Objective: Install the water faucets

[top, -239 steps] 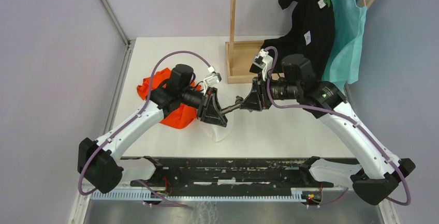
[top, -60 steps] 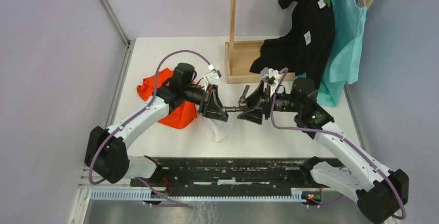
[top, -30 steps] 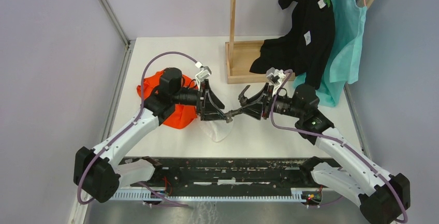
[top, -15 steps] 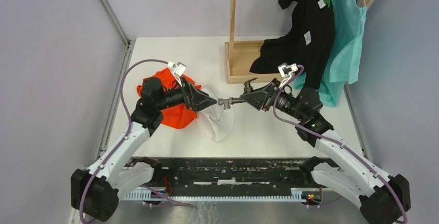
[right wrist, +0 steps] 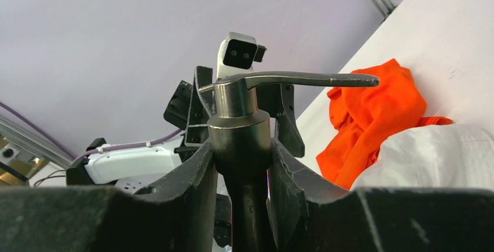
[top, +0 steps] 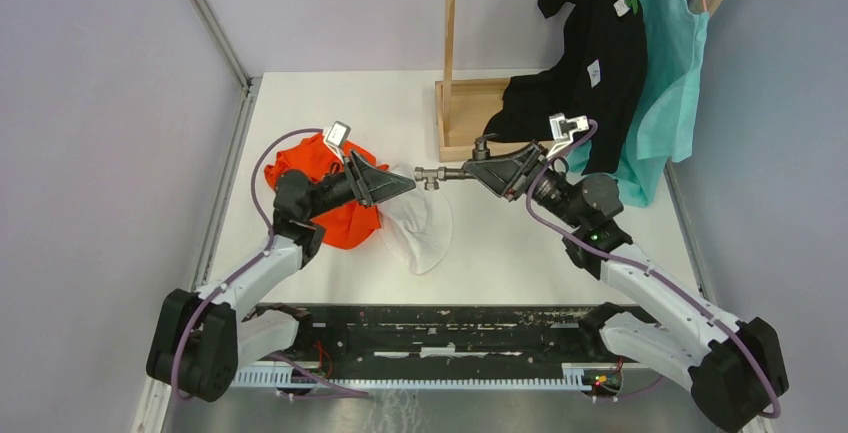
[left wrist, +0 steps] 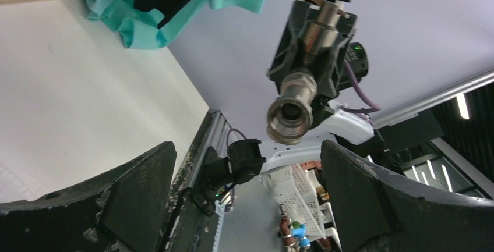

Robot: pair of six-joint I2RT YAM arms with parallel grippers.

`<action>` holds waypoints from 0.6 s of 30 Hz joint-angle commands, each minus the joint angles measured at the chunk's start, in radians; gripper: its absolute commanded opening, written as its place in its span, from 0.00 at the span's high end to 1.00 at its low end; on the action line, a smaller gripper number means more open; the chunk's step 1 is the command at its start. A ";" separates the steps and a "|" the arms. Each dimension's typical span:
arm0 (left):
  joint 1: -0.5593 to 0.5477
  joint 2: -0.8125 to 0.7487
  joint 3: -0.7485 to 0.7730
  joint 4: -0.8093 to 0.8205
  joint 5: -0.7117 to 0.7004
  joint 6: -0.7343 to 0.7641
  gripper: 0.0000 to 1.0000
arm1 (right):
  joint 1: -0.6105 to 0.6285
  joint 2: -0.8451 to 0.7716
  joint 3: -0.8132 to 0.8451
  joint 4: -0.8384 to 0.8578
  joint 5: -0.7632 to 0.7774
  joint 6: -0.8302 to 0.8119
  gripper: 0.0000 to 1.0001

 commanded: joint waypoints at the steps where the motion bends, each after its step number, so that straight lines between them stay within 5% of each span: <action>1: -0.027 0.015 0.021 0.216 0.024 -0.139 0.01 | 0.002 0.050 0.020 0.204 -0.023 0.078 0.99; 9: -0.056 0.041 0.055 0.228 0.036 -0.151 0.00 | 0.011 0.117 0.034 0.271 -0.058 0.108 0.99; 18: -0.082 0.104 0.085 0.255 0.037 -0.156 0.15 | 0.022 0.150 0.036 0.331 -0.103 0.142 0.99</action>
